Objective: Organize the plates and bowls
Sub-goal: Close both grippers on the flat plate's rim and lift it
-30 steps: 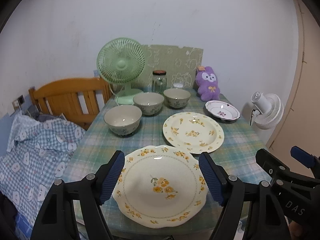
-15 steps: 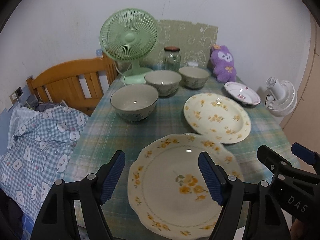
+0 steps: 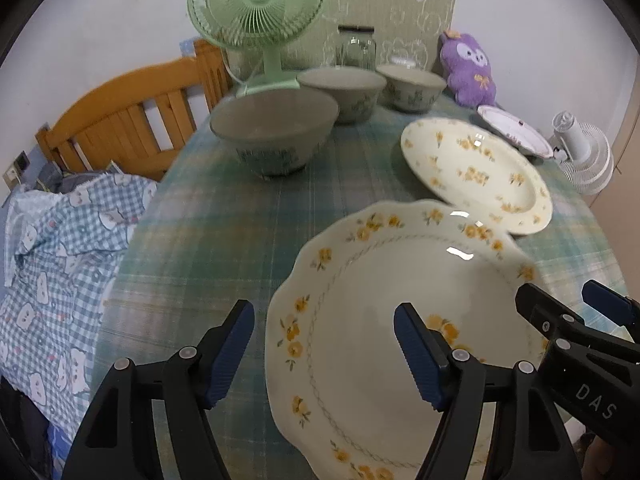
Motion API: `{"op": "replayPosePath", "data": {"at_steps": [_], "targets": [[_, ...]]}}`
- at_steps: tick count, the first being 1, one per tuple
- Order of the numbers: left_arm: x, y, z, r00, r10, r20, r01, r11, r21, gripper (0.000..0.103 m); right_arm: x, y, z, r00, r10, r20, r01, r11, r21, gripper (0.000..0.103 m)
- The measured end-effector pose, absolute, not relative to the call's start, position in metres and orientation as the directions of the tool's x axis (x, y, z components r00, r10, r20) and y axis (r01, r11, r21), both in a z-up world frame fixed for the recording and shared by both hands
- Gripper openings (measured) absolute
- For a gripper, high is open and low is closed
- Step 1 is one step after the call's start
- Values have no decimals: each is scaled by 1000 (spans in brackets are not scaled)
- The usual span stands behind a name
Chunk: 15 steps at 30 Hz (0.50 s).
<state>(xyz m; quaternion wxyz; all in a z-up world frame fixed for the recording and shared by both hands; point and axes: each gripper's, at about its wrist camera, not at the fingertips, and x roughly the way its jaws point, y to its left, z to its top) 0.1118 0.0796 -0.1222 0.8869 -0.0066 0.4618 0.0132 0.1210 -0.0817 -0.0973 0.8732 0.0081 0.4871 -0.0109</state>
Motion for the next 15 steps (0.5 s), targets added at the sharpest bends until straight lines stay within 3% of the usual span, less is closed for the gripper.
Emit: {"op": "replayPosePath", "data": {"at_steps": [5,9,15], "targets": [[120,83,-133,553,-1,-833,-18,1000,-13,72,130,-82,-114,491,-23,-871,45,999,-2,82],[125,87,-139,539,-22,-842,-7,1000,-30,65,137,-84,-125,461,-14,-887,61,998,15,72],[131,91,-146,514,-45,-856,8,999,-48,58,142,-79,-132,442,-12,-897,56,998,15,69]]}}
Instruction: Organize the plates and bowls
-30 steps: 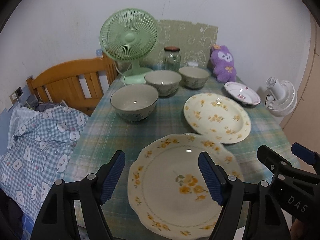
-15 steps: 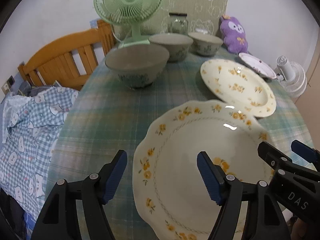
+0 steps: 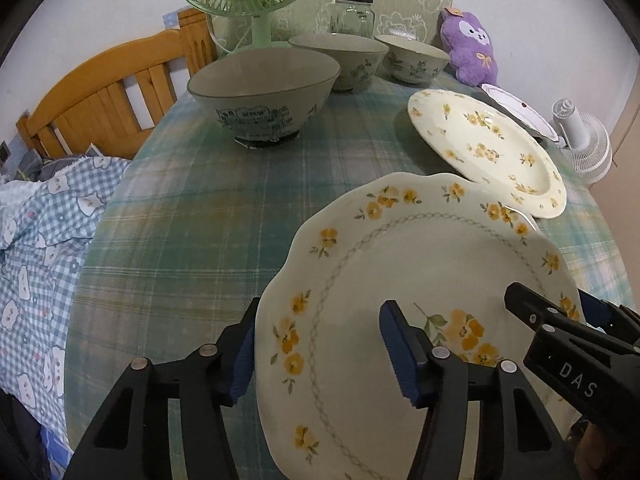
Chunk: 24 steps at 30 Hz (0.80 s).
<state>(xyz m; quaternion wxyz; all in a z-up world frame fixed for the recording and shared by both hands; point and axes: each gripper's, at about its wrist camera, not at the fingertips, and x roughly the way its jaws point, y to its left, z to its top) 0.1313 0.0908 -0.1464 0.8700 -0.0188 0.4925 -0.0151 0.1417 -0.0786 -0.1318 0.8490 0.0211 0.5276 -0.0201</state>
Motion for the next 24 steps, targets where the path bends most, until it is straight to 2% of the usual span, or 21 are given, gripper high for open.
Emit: {"op": "replayPosePath", "data": {"at_steps": [13,24], "targets": [[137,97,-145,482,-67,-873,9,997,-71,55,139,-69,-132,395,-37,-918,77,997,-6,67],[123,90,-95,525,-65,-849,22,998,-63,55,127,-75,-83,412,-35,-910,82,997,-1,67]]}}
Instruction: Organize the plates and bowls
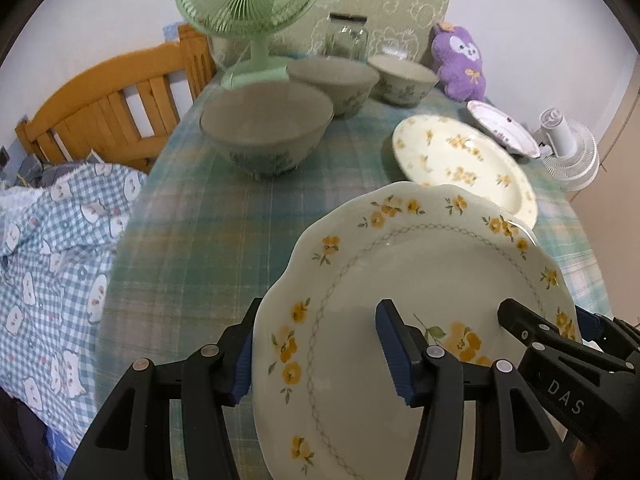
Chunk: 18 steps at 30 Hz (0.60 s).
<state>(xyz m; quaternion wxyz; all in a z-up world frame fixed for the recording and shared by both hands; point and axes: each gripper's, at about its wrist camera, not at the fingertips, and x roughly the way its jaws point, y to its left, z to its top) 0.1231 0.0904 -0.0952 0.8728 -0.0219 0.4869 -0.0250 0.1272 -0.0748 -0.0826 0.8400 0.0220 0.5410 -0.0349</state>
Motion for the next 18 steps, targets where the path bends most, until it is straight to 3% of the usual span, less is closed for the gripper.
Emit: {"op": "replayPosePath", "data": {"at_steps": [18], "targets": [[125,-8,-80,569,-46,-821,27,999,-37,55,136,-174,-63,473,-17,-881,97,995,33,67]]}}
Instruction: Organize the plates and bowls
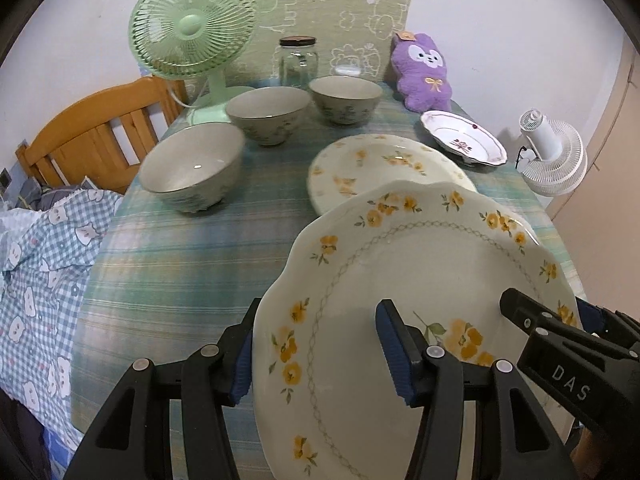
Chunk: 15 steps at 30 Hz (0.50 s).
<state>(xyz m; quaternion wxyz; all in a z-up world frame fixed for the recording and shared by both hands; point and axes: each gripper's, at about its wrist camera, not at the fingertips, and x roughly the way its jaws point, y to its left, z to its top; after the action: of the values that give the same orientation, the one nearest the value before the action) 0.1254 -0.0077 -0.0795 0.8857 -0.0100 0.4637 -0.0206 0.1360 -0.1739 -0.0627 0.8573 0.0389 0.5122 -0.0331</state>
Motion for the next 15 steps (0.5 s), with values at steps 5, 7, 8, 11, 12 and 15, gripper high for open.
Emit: {"op": "replayPosePath", "data": {"at_steps": [5,7,8,11,12,15], "targets": [[131,-46,-79,568,-46,-822,23,999,-40,55,146,-218,-61,471,-21,-882,92,995,26,67],[135,-61,-81,565,-48,-824,23,999,-43,55,149,-233,-62,466,-25,-884,92,996,21,67],[137,-72,-83,562,-50,-825,22,999,-45,55,152,-244,-64,463,-28,-886,93,995,18,67],[142,-94,-89,549,-54,-834,23,999,-50,55,155,-267,-69,457,-34,-889,100,995,13,67],[143,-101,-91,546,-55,-836,25,998,-50,55,156,-273,-71,453,-35,-891,102,995,13,67],[149,-122,-98,535,-62,-843,32,998,-53,55,159,-297,-79,441,-43,-897,118,993,10,67]]}}
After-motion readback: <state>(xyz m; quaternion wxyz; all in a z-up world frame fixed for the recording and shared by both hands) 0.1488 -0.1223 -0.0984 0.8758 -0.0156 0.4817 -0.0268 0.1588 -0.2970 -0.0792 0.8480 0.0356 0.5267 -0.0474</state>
